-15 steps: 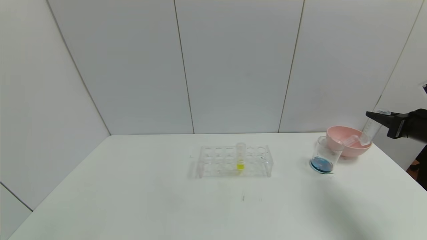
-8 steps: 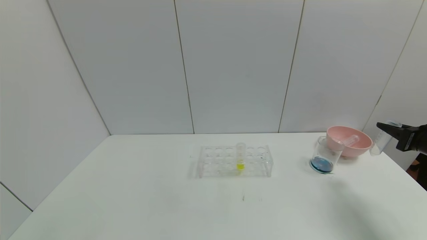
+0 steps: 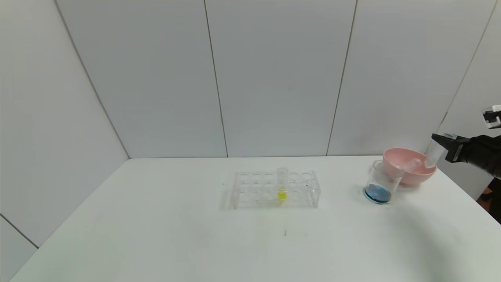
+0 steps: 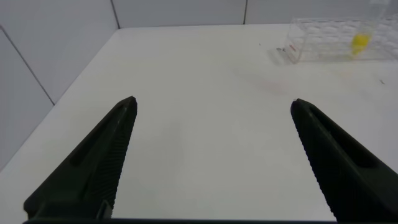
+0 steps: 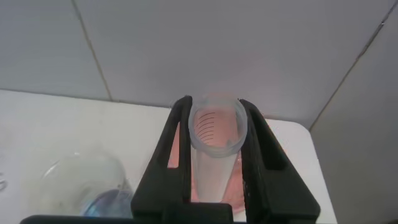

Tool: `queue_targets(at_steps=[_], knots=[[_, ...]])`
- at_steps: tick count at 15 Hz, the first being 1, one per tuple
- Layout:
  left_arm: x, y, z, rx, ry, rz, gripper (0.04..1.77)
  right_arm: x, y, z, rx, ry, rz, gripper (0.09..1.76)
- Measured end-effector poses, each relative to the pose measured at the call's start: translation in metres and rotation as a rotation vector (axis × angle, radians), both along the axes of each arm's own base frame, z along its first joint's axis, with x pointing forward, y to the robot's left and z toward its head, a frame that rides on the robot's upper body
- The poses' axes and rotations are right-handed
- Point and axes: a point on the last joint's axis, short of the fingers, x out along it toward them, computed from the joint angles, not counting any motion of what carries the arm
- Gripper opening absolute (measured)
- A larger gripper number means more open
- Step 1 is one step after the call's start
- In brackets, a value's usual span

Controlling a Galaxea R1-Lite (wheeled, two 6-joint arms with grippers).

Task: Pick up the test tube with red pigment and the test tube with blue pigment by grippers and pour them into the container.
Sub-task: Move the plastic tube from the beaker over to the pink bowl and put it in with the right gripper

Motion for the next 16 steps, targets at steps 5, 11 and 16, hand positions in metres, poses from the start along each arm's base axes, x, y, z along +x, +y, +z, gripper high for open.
queue_targets(at_steps=[5,11,16], knots=[[0.0,0.0,0.0,0.0,0.0,0.0,1.76,0.053,-0.004,-0.028,0.0,0.003,-0.069,0.52],[0.0,0.0,0.0,0.0,0.0,0.0,1.76,0.059,-0.002,-0.036,0.001,0.013,-0.054,0.63],[0.0,0.0,0.0,0.0,0.0,0.0,1.76,0.054,0.002,-0.023,0.001,0.001,-0.051,1.14]])
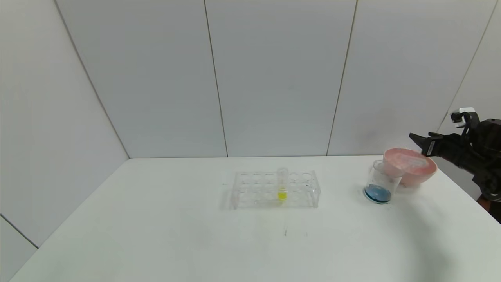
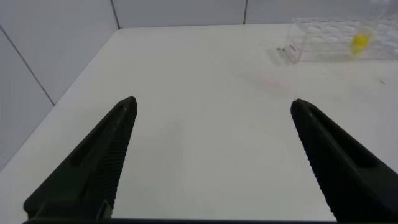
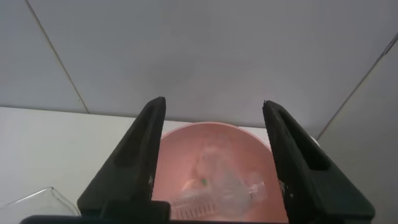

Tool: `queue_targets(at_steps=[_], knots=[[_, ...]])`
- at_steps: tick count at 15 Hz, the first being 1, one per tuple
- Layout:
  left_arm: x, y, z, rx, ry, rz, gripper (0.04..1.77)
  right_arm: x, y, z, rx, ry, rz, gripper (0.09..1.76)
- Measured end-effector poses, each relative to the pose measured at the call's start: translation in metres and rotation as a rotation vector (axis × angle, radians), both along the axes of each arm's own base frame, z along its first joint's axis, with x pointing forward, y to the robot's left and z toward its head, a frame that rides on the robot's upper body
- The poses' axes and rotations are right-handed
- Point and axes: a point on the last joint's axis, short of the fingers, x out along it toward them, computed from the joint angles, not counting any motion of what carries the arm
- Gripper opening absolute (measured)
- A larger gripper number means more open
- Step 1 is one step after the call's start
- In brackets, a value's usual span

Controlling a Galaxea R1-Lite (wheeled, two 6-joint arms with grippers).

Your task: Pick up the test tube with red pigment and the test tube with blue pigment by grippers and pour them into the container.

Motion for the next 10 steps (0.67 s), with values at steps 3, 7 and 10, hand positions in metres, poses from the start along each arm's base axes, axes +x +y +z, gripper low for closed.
queue_targets(at_steps=[3,7,10], knots=[[0.0,0.0,0.0,0.0,0.0,0.0,1.76,-0.008,0.018,0.019,0.049,0.012,0.026,1.32],[0.0,0.0,0.0,0.0,0.0,0.0,1.76,-0.035,0.072,0.048,0.077,-0.006,0.082,1.48],[0.0,0.0,0.0,0.0,0.0,0.0,1.76,-0.069,0.106,0.064,0.085,-0.019,0.15,1.55]])
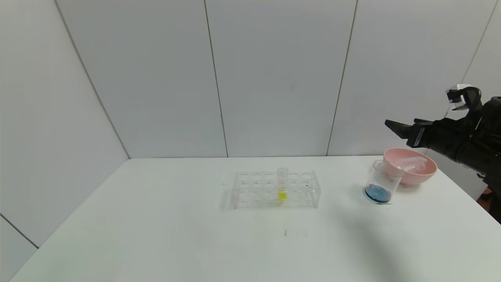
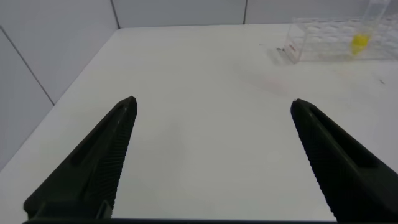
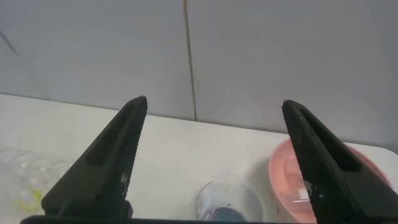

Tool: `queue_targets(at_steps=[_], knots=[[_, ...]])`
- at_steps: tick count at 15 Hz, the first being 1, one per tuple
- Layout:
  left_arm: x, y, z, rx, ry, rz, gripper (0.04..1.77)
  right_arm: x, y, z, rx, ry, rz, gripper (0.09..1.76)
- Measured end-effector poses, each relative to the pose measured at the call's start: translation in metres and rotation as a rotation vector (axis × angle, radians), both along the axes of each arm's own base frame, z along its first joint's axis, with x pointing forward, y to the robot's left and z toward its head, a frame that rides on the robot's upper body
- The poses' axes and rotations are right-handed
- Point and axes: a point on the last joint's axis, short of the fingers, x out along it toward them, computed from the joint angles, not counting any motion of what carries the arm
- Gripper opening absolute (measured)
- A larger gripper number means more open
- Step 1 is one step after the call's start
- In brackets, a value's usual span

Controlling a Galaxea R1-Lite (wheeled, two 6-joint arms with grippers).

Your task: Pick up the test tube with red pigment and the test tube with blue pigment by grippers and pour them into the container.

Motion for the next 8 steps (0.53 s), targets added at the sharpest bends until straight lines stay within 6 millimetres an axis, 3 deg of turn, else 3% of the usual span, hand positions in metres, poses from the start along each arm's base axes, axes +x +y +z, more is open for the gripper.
queue_targets(at_steps=[3,8], knots=[[0.0,0.0,0.0,0.0,0.0,0.0,1.76,-0.046,0.014,0.014,0.003,-0.029,0.041,1.6],[0.0,0.0,0.0,0.0,0.0,0.0,1.76,-0.127,0.007,0.04,0.0,-0.151,0.006,1.65]])
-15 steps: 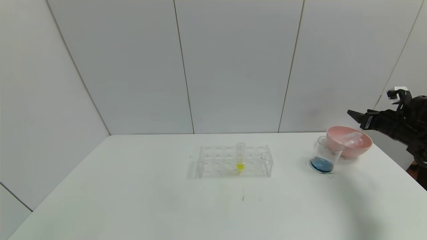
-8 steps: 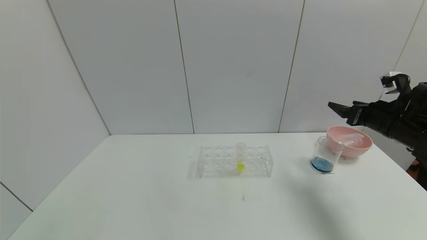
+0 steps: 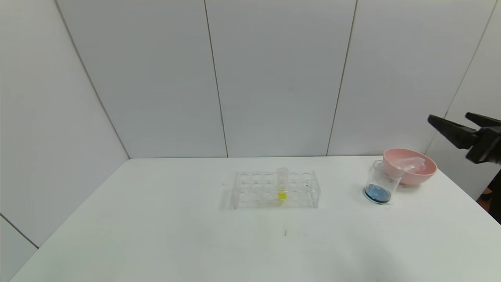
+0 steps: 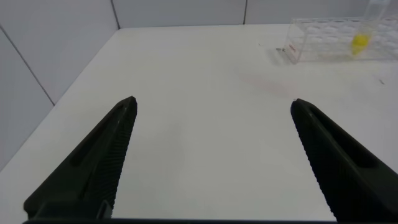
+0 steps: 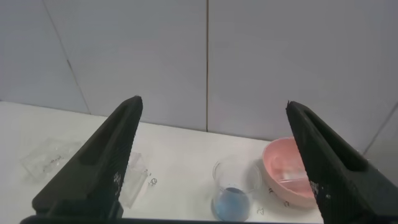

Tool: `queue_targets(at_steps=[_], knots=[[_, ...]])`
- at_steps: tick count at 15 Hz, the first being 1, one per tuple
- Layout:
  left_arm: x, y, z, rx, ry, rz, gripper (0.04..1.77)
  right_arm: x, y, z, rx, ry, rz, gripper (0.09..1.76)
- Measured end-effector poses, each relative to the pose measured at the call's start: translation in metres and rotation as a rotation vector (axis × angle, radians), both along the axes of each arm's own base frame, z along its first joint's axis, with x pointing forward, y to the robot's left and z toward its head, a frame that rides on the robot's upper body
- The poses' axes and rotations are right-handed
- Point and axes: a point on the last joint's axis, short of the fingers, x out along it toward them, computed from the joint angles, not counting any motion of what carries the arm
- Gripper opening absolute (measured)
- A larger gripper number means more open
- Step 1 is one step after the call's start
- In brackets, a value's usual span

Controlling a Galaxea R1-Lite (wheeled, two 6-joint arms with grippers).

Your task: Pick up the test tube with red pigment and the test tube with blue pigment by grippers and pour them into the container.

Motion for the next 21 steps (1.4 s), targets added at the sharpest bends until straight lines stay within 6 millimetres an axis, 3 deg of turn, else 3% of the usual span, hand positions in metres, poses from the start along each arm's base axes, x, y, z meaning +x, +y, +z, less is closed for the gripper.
queue_targets(at_steps=[4,8,11,14,17,21], knots=[[0.0,0.0,0.0,0.0,0.001,0.0,1.76,-0.073,-0.006,0.02,-0.002,-0.139,-0.085,1.68],[0.0,0.0,0.0,0.0,0.0,0.0,1.76,-0.152,-0.001,0.022,-0.006,-0.237,-0.106,1.69],[0.0,0.0,0.0,0.0,0.0,0.0,1.76,-0.21,0.004,0.012,-0.043,-0.324,-0.071,1.7],[0.0,0.0,0.0,0.0,0.0,0.0,1.76,-0.255,0.006,-0.012,-0.1,-0.389,-0.027,1.7],[0.0,0.0,0.0,0.0,0.0,0.0,1.76,-0.277,0.005,-0.043,-0.101,-0.41,-0.059,1.7],[0.0,0.0,0.0,0.0,0.0,0.0,1.76,-0.257,0.003,-0.094,-0.084,-0.302,-0.08,1.7]])
